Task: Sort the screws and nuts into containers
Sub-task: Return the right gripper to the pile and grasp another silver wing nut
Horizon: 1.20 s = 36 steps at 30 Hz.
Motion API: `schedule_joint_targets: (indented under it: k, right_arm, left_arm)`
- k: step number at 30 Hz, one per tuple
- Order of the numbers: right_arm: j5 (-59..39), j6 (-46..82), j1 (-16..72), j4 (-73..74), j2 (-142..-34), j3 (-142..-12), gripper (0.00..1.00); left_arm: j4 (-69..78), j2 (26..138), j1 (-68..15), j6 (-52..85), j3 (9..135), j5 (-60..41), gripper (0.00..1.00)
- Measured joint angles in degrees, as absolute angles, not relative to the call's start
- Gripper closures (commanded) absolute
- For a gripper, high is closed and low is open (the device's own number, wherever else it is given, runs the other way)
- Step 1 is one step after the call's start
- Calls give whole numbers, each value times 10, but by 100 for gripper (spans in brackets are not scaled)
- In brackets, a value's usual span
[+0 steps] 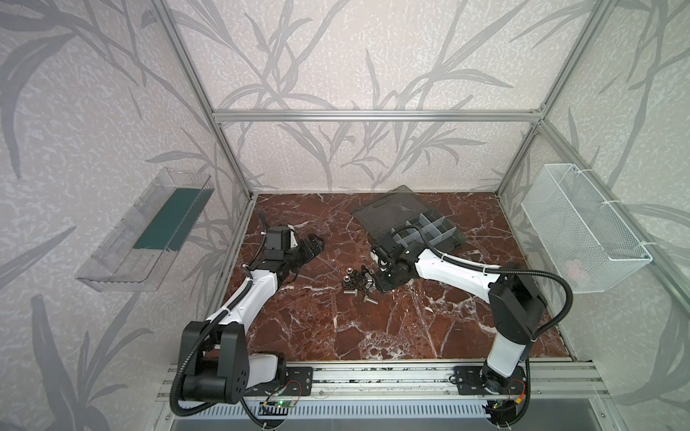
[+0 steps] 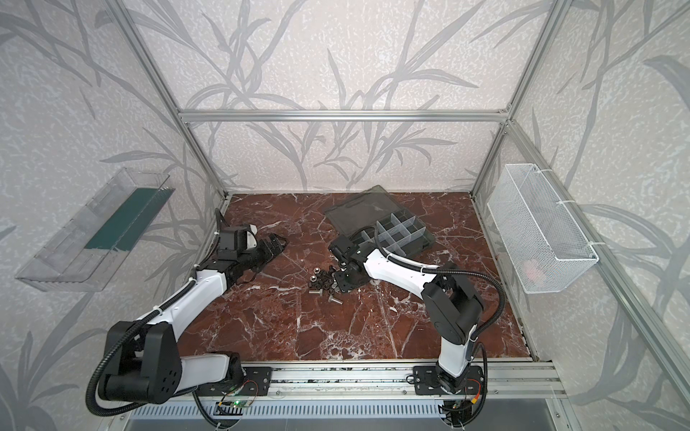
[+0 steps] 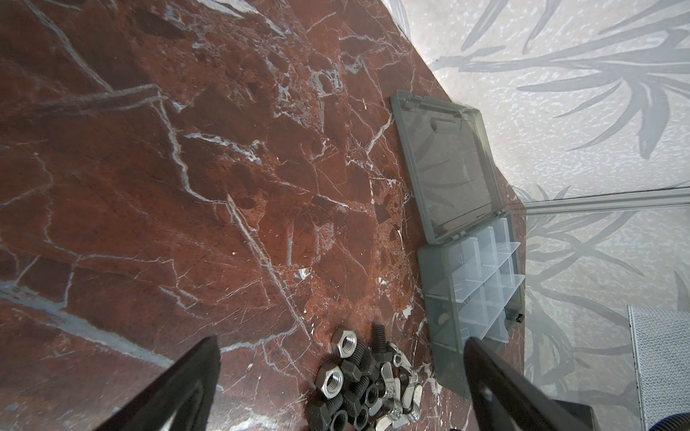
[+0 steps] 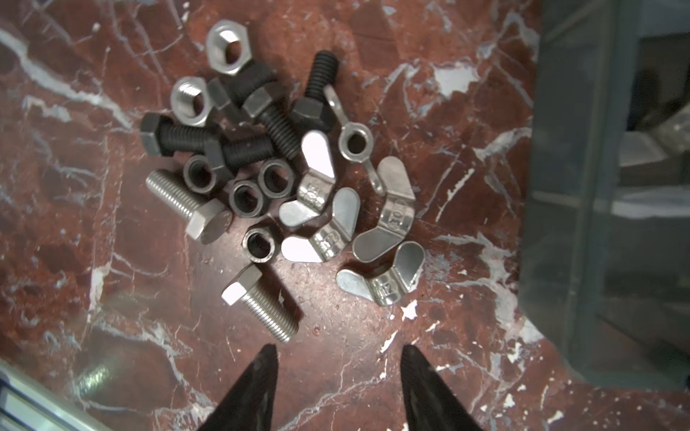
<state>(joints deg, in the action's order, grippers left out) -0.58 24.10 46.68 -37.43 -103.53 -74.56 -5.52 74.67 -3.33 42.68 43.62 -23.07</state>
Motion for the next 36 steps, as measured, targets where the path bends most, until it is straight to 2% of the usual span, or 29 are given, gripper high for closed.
schedule_joint_targets:
  k: [9, 22, 32, 36]
  right_arm:
    - [56, 371, 468, -327, -1051, -712, 47]
    - [67, 411, 468, -302, -1092, -711, 53]
    - [66, 414, 469, -297, -1102, -712, 69]
    - [66, 413, 469, -300, -1103, -712, 71]
  left_arm:
    - [-55, 749, -33, 427, 436, -235, 0]
    - [-56, 749, -33, 427, 436, -232, 0]
    - [-56, 749, -33, 426, 436, -226, 1]
    - [-56, 749, -33, 426, 436, -226, 1]
